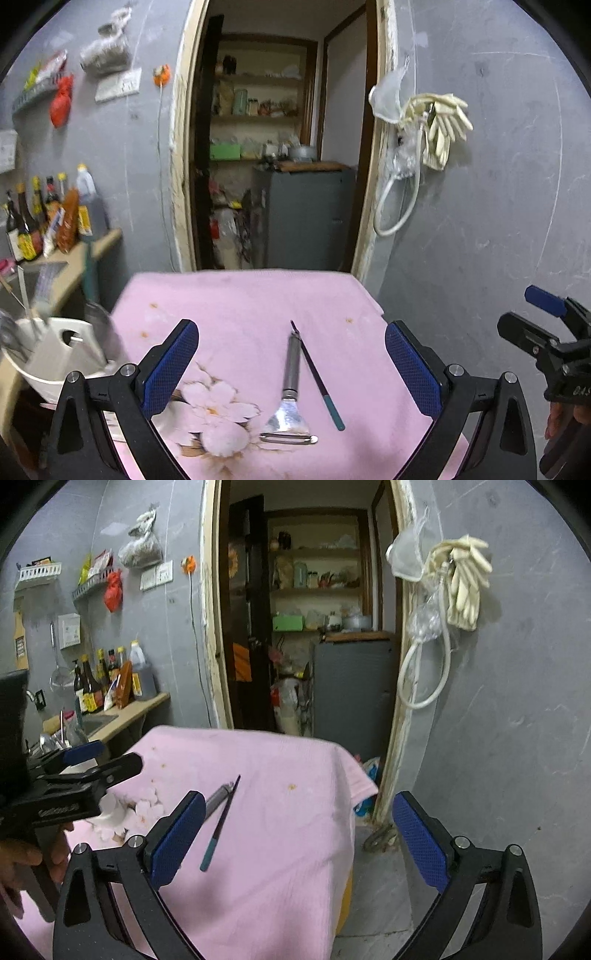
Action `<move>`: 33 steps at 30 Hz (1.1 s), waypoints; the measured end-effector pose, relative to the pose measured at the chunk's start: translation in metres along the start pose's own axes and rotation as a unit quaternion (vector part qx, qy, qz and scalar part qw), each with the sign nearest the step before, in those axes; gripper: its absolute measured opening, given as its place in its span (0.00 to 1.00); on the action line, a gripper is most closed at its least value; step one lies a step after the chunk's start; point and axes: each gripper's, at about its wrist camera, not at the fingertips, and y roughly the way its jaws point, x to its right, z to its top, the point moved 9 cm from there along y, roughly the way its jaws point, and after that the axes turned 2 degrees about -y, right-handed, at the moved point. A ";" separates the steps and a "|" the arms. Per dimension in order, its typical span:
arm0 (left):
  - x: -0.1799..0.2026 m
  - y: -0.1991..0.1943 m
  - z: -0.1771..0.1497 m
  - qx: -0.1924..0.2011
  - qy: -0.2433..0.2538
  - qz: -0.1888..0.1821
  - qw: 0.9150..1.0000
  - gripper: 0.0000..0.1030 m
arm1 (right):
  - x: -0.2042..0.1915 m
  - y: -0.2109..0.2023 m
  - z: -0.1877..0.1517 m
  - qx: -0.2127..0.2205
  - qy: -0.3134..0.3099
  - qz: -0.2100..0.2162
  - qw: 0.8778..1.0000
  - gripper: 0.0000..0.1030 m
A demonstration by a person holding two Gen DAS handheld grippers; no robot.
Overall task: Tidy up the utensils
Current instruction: 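Move both open tools back to the peeler and teal-handled utensil, then grasp the metal peeler handle with the left tool while the right tool approaches the teal-tipped rod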
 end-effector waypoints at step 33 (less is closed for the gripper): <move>-0.014 0.174 -0.078 -0.211 0.004 -0.076 0.974 0.28 | -0.060 0.139 -0.061 -0.109 -0.015 0.091 0.990 0.43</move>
